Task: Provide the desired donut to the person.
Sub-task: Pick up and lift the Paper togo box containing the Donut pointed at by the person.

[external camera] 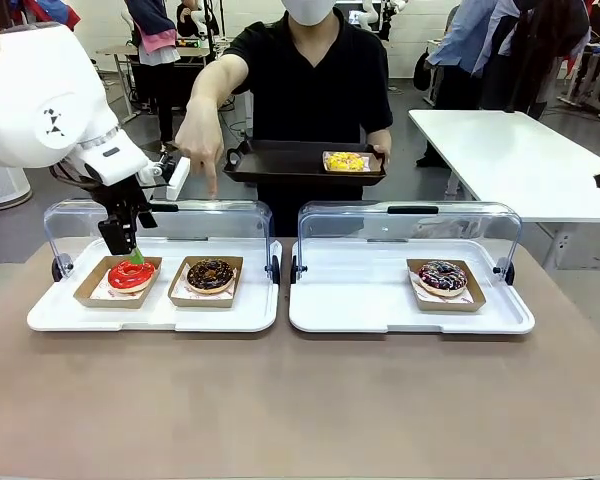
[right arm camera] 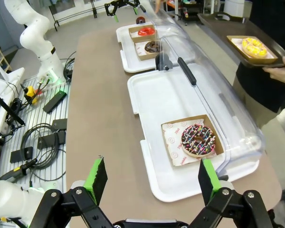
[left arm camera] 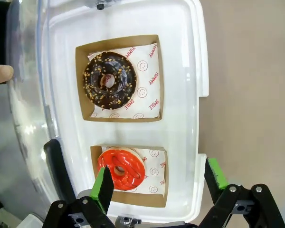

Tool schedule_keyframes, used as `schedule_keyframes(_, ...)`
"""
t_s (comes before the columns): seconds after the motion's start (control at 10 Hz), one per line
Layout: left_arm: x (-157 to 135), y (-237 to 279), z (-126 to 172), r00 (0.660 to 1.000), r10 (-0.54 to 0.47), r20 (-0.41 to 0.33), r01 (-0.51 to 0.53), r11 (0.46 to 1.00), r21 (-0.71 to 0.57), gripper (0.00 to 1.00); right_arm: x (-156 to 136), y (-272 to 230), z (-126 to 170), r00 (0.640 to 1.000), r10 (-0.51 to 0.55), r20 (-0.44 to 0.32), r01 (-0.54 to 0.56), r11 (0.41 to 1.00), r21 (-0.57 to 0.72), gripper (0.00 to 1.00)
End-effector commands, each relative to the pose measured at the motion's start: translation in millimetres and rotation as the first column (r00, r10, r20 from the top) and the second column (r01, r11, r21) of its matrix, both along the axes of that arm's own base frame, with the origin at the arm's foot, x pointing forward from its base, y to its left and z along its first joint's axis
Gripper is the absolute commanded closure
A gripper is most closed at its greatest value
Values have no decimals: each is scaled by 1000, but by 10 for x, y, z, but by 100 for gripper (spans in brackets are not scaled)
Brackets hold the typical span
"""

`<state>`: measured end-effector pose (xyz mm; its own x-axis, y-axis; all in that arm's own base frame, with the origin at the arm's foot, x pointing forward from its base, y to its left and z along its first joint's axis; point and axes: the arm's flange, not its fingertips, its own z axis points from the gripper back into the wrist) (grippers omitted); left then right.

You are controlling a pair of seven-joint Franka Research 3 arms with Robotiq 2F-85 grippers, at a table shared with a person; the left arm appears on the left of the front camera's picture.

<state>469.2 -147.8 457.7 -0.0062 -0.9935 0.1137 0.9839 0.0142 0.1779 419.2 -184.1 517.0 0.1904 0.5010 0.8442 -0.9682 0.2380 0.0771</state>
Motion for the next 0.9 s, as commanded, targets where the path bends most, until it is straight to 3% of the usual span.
schedule_keyframes(0.0,-146,29,97,999,-33,-16,32,999,-40,0,5,-4,0,1000,3,-2,-3,1000,4,0)
schedule_keyframes(0.1,0,0,0,1000,0,0,0,1000,0,0,5,-4,0,1000,3,-2,-3,1000,4,0)
schedule_keyframes(0.8,0,0,0,1000,0,0,0,1000,0,0,5,-4,0,1000,3,-2,-3,1000,4,0)
